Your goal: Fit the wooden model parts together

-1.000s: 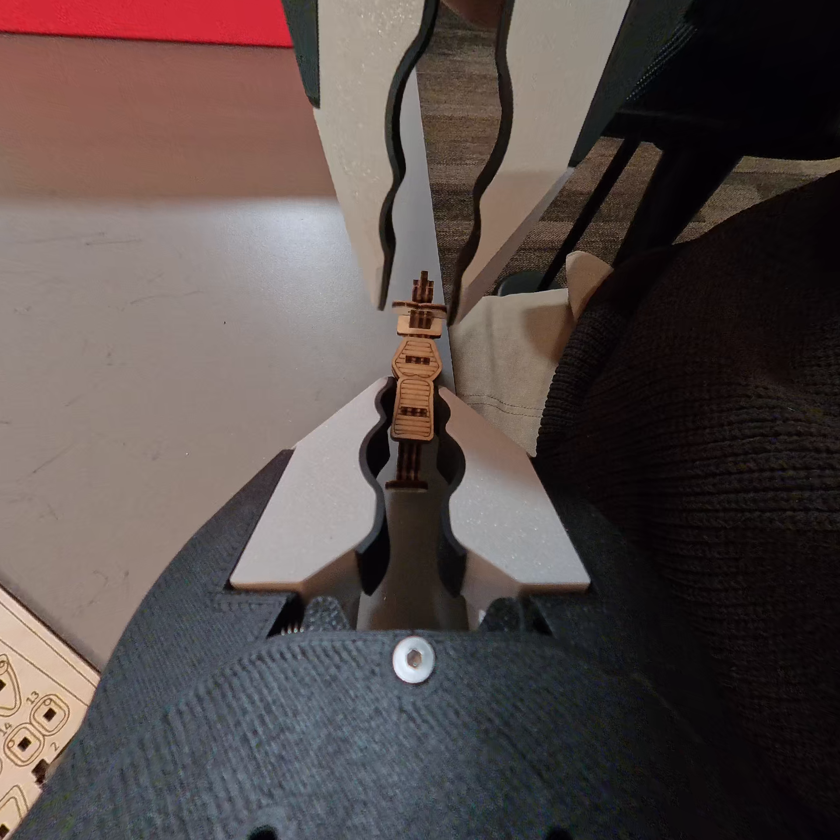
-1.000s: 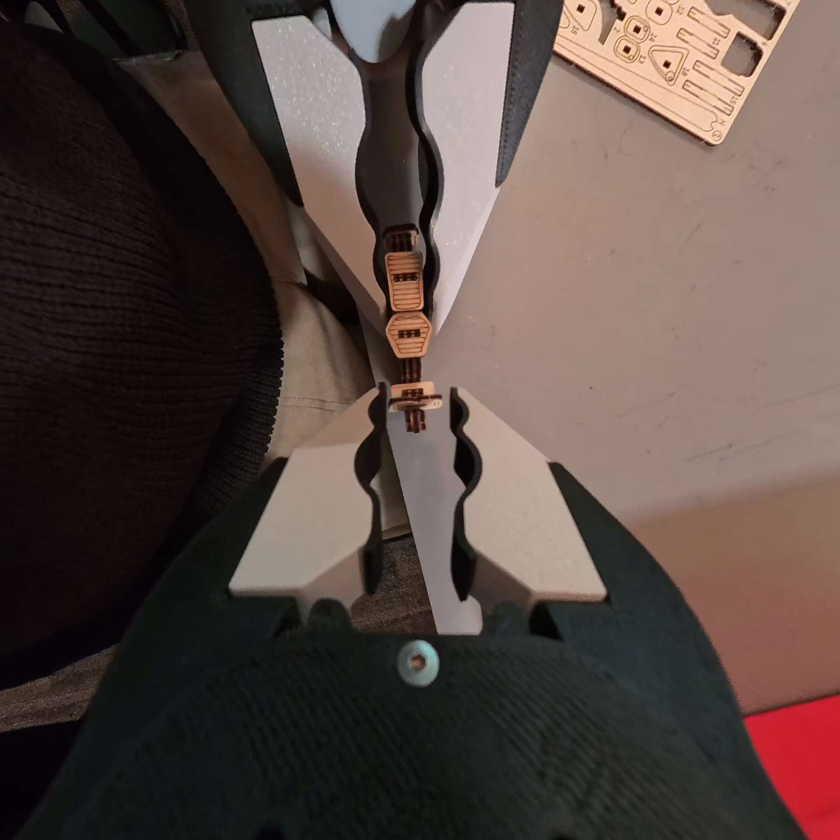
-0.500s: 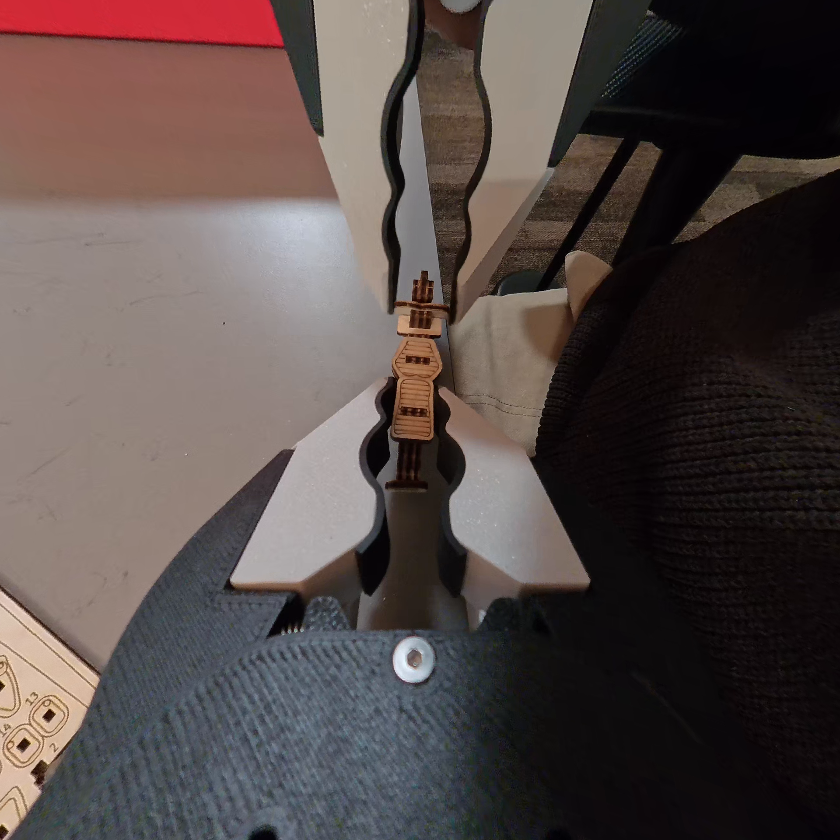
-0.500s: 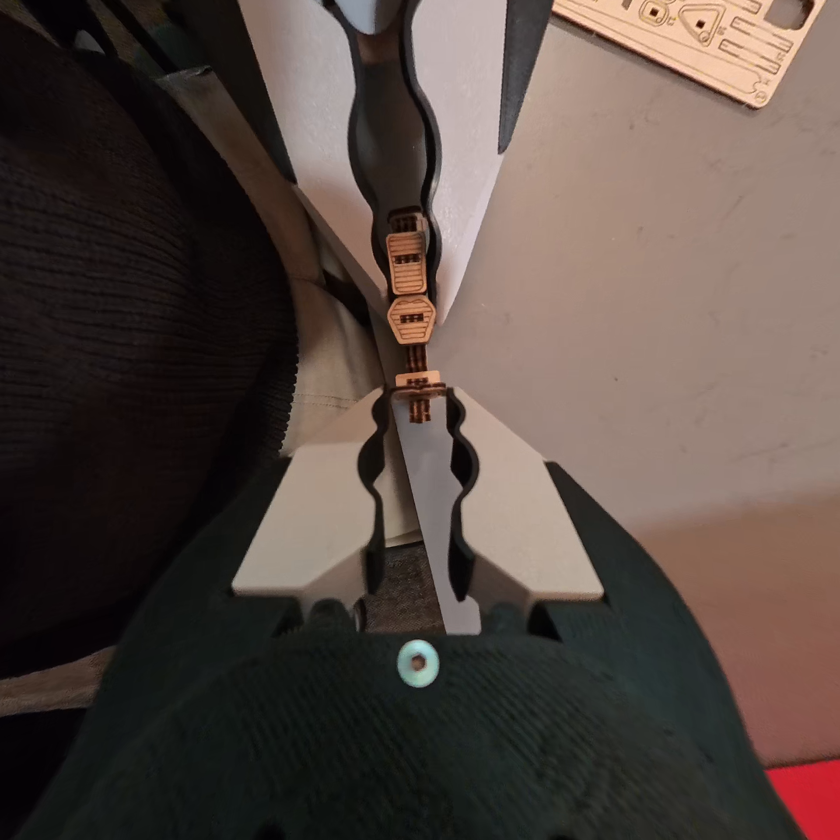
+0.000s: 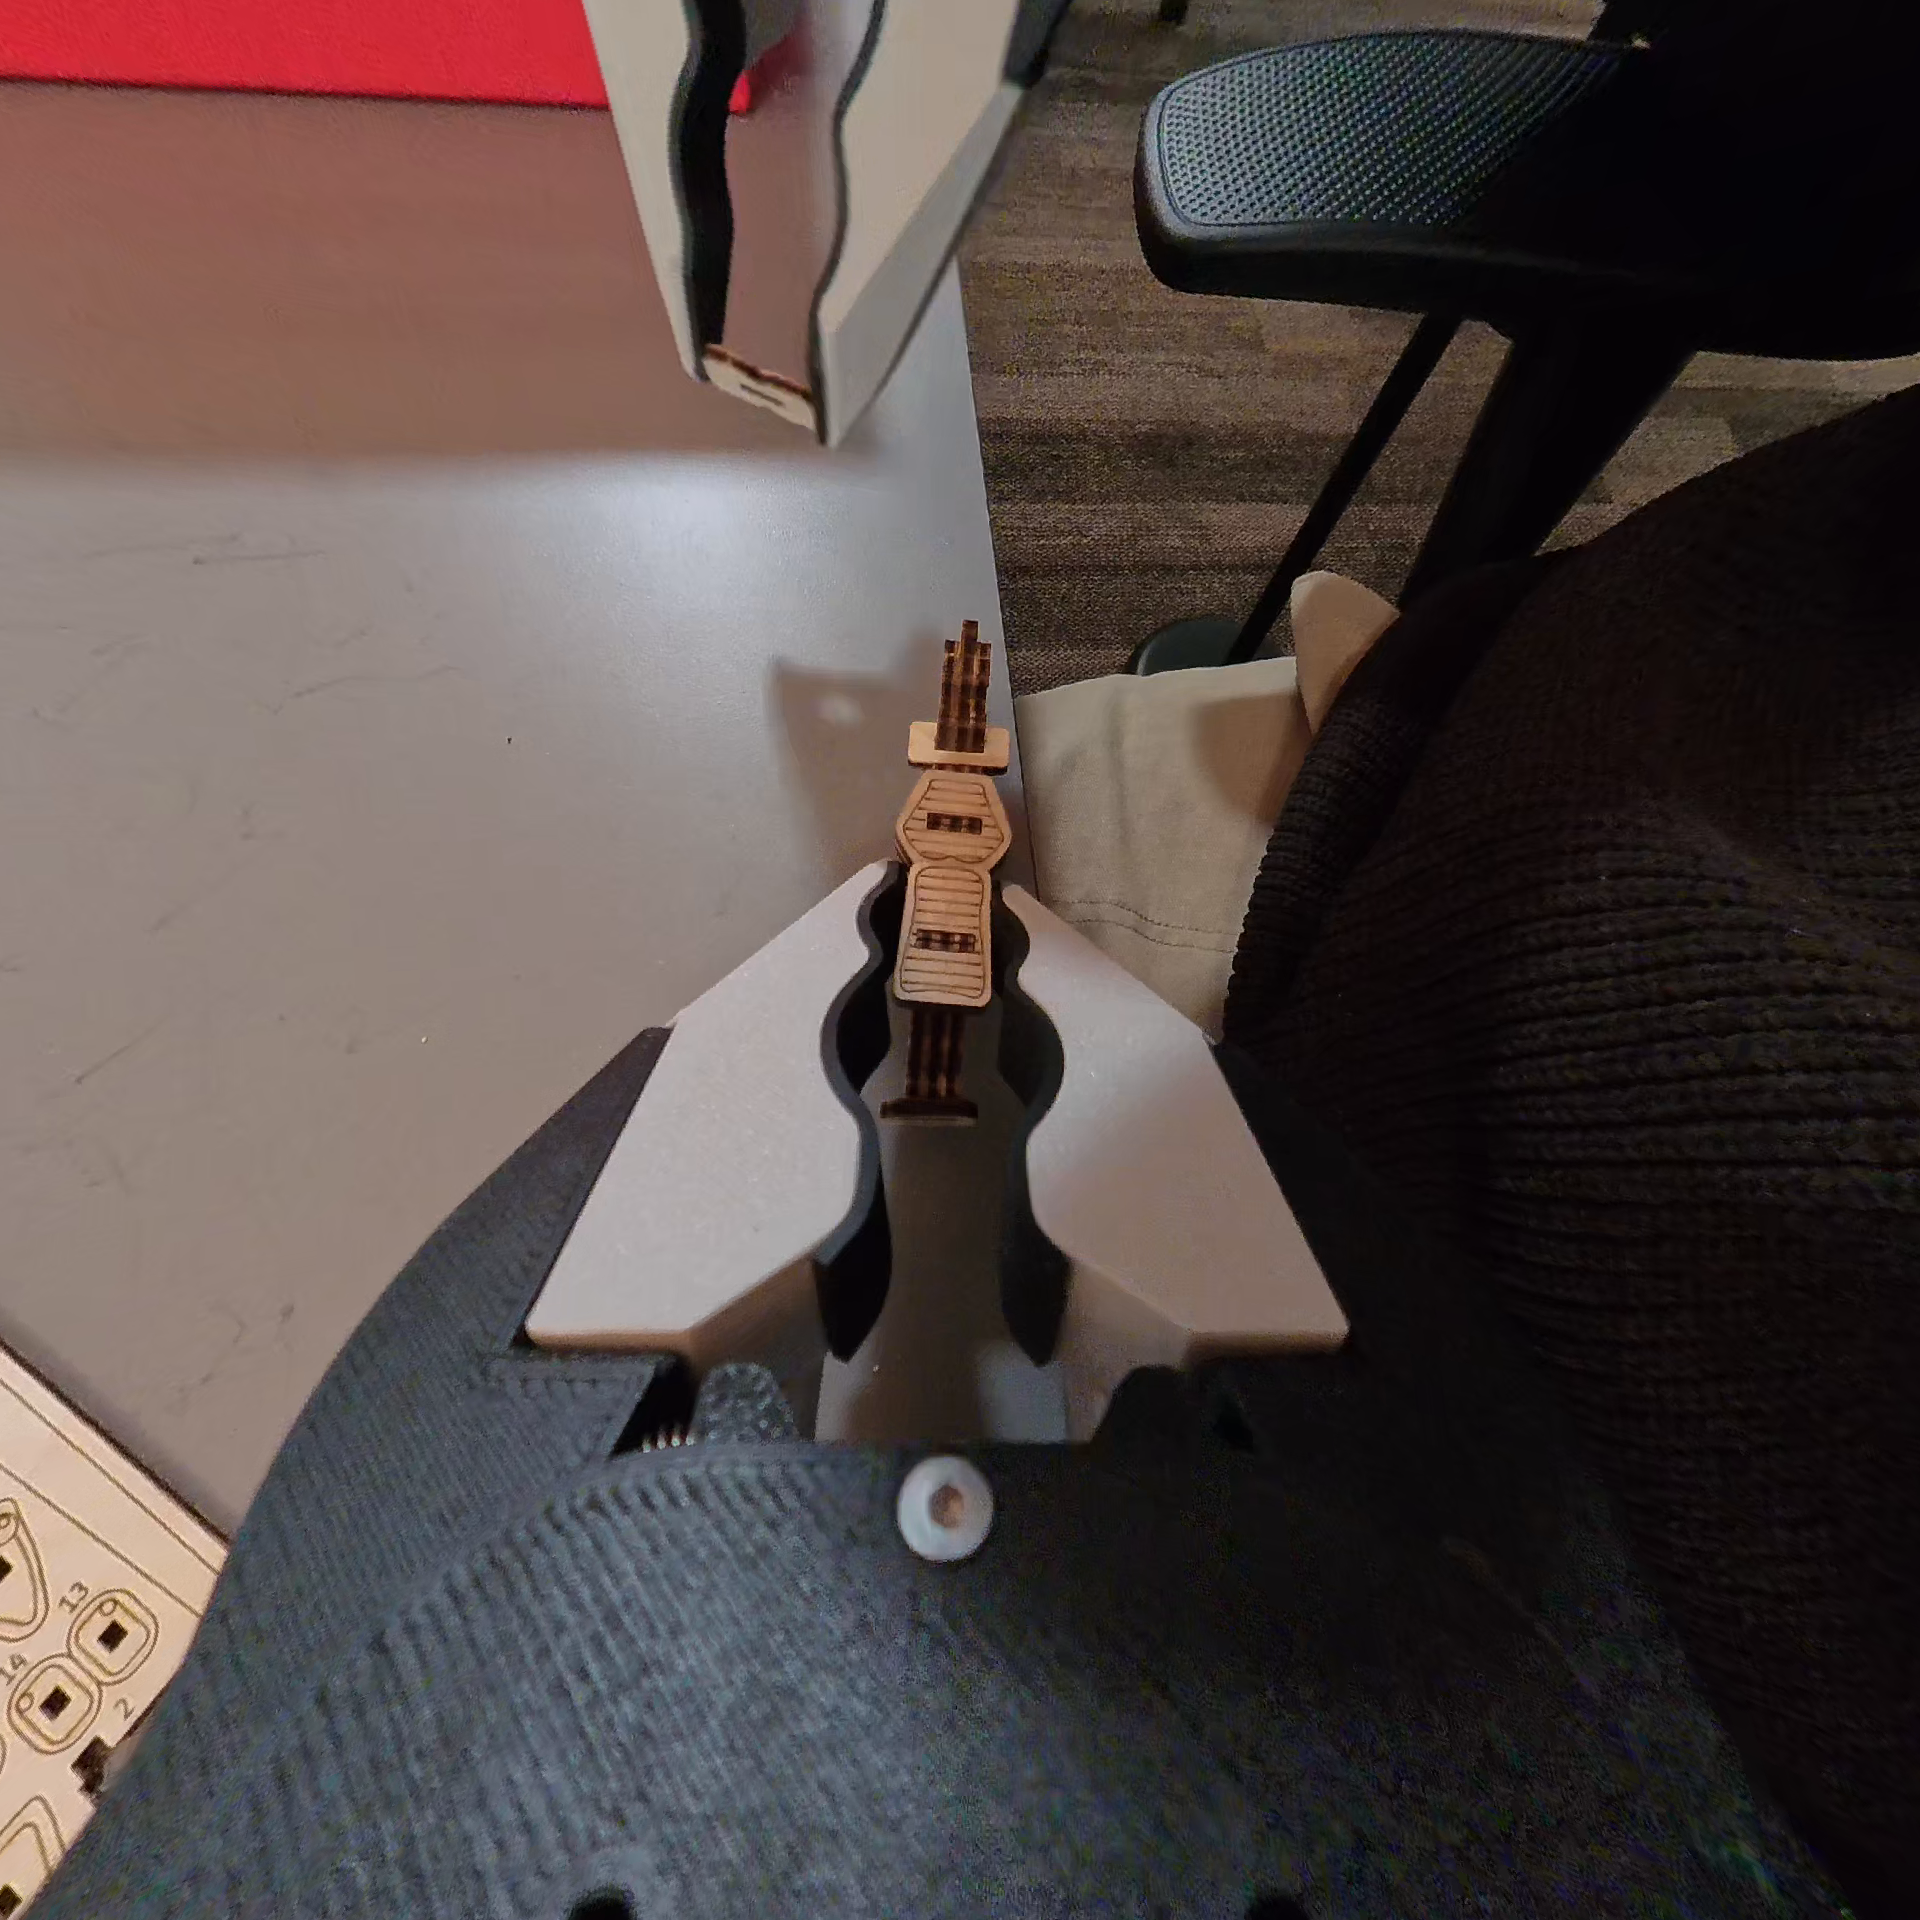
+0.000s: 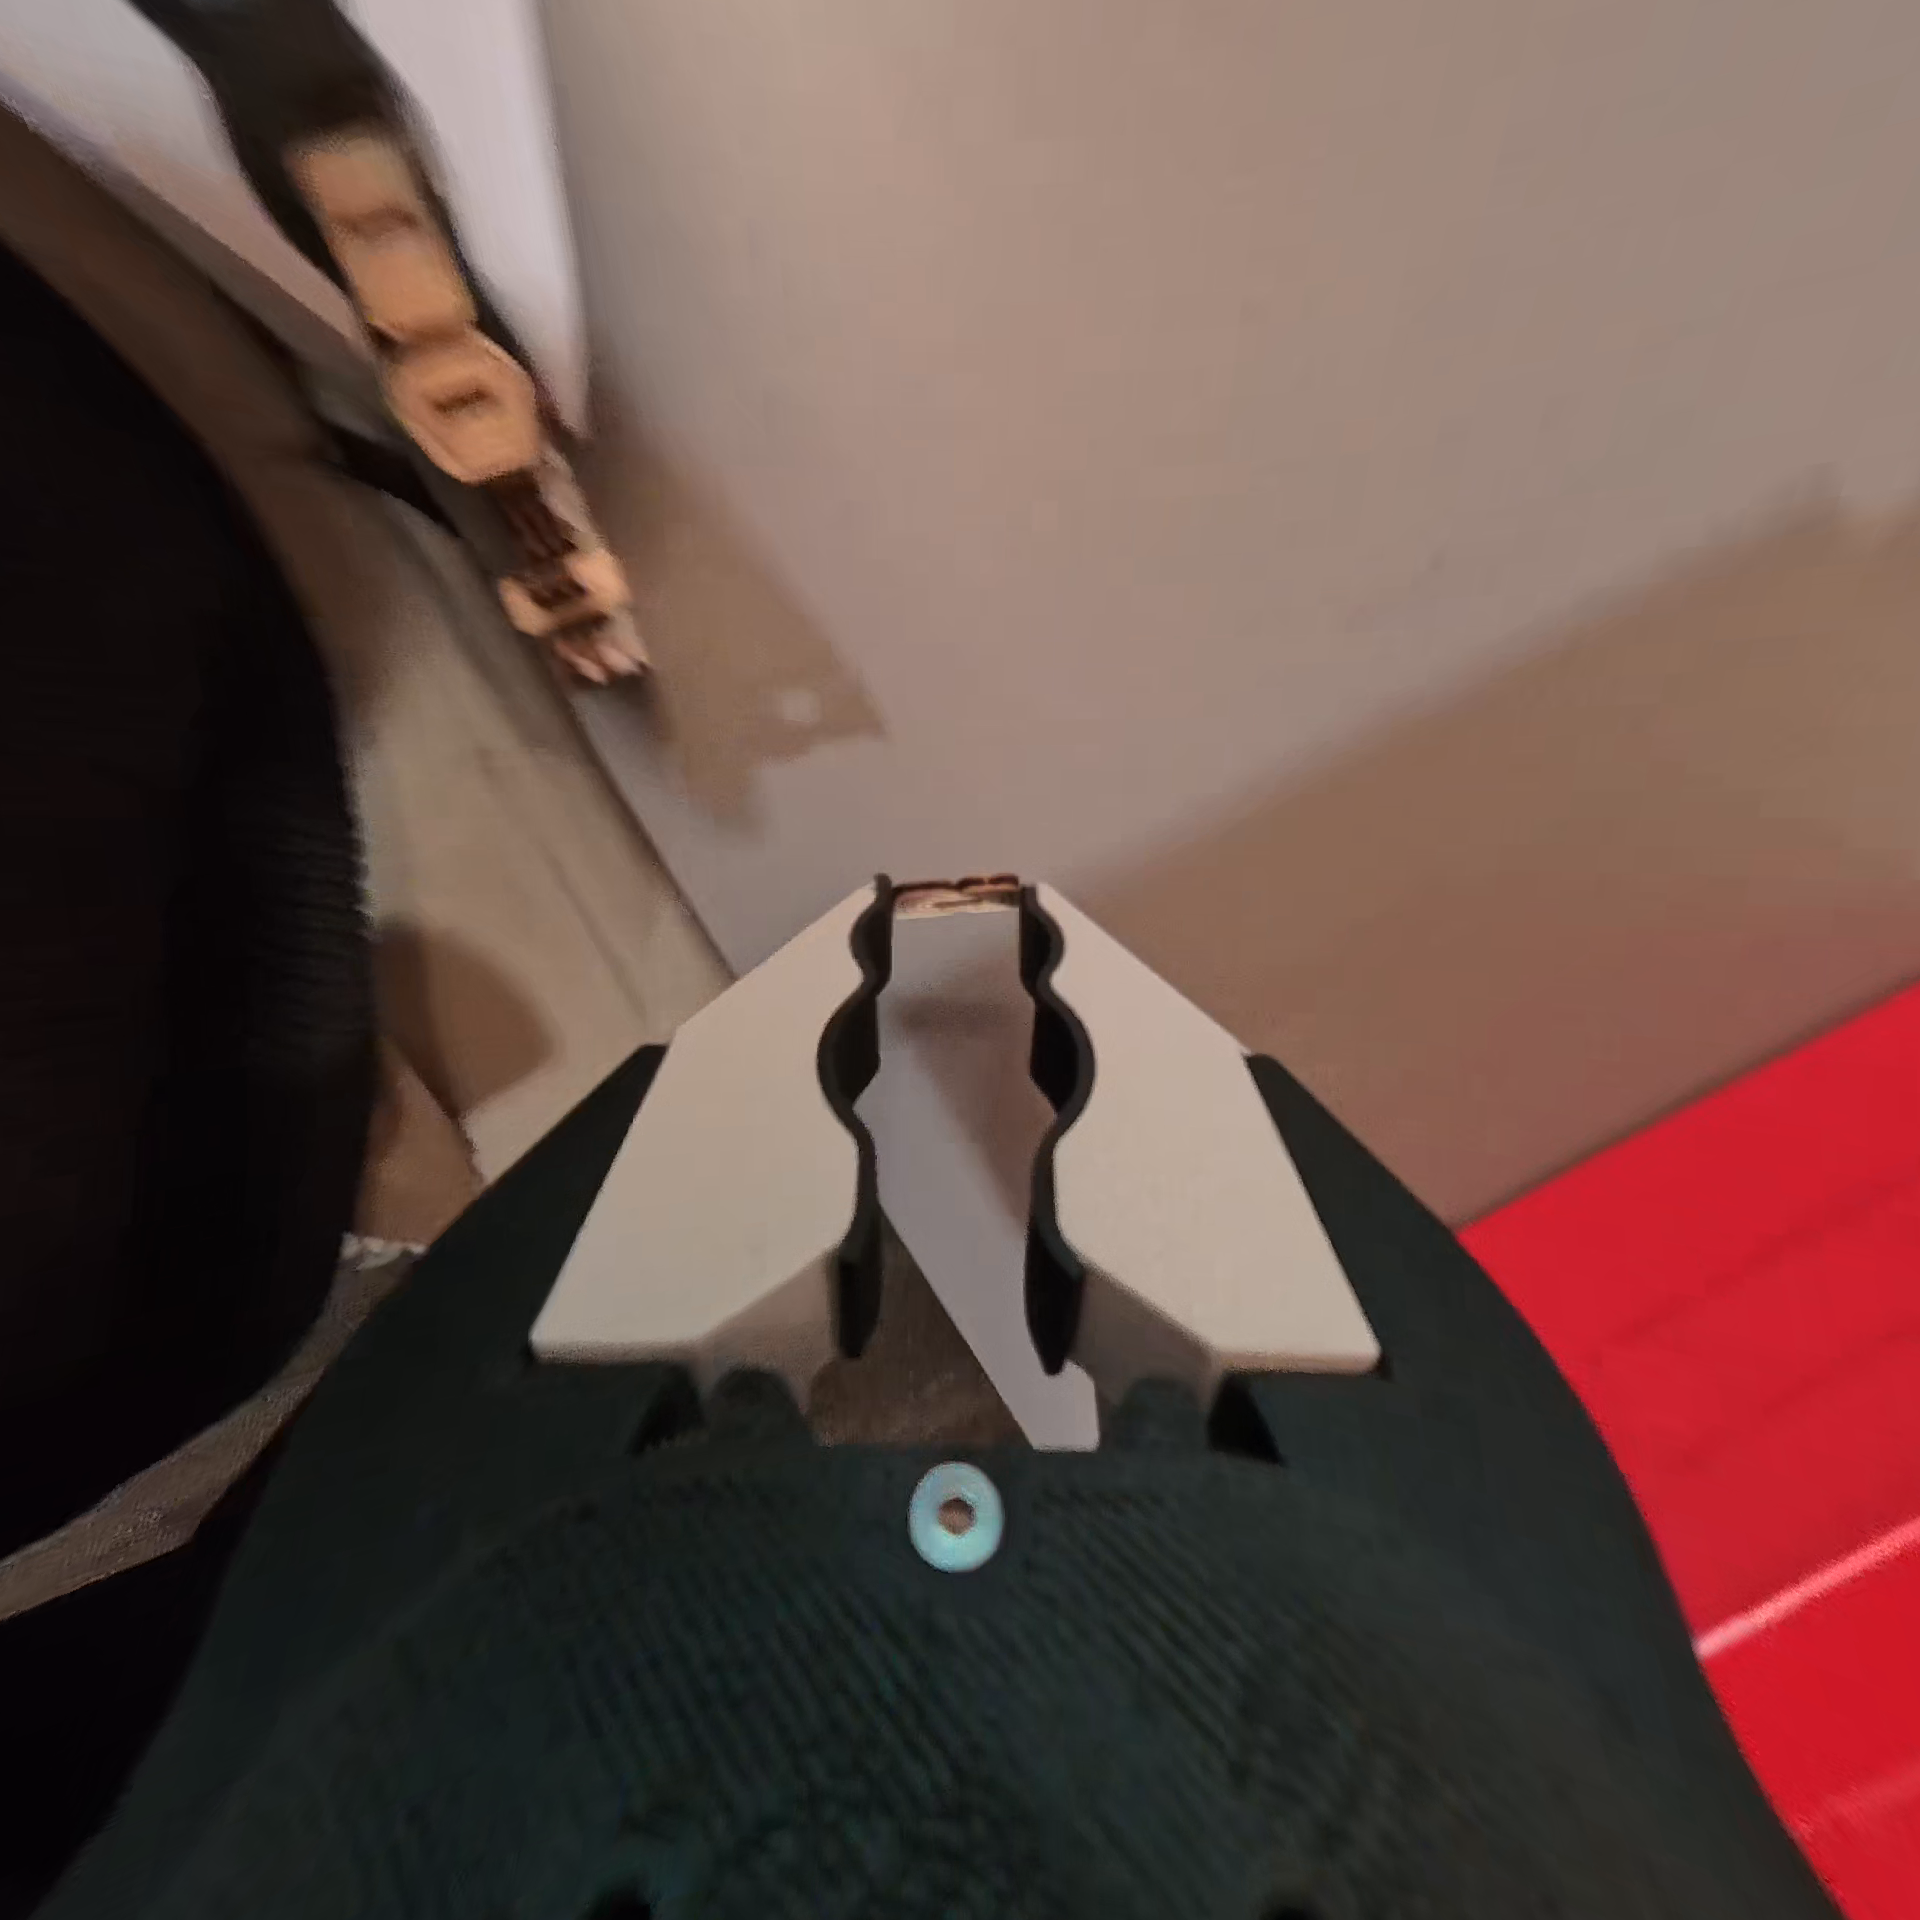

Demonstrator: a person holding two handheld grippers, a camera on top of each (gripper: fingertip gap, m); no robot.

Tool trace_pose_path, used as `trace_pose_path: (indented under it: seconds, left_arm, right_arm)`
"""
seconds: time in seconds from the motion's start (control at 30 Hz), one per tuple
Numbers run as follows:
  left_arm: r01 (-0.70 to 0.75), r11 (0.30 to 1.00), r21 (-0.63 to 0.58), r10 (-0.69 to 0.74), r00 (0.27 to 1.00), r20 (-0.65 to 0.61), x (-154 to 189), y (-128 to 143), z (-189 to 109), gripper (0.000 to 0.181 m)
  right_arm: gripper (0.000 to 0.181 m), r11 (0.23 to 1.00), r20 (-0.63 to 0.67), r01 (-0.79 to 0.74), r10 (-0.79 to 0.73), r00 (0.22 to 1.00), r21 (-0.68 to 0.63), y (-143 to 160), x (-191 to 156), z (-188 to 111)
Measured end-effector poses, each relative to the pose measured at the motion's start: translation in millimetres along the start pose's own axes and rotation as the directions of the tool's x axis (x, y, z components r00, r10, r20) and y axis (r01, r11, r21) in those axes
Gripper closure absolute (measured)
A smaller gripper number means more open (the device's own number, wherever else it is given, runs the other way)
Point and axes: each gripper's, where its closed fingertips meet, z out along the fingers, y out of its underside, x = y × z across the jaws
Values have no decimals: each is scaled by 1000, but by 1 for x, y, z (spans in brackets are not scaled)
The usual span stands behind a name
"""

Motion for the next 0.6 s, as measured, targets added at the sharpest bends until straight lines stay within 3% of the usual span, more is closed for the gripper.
trace_pose_path:
  seconds: [0.03,0.17,0.6]
  left_arm:
    - [0,1000,0,0,1000,-1,0,0,0,167]
    - [-3,1000,-1,3,1000,2,0,-1,0,167]
    - [1,1000,1,-1,1000,0,0,0,-1,167]
  right_arm:
    - [158,999,-28,-12,11,1000,-45,9,7,4]
    - [157,989,-48,-19,12,999,-145,28,13,23]
    - [138,1000,10,-29,29,1000,-5,8,9,23]
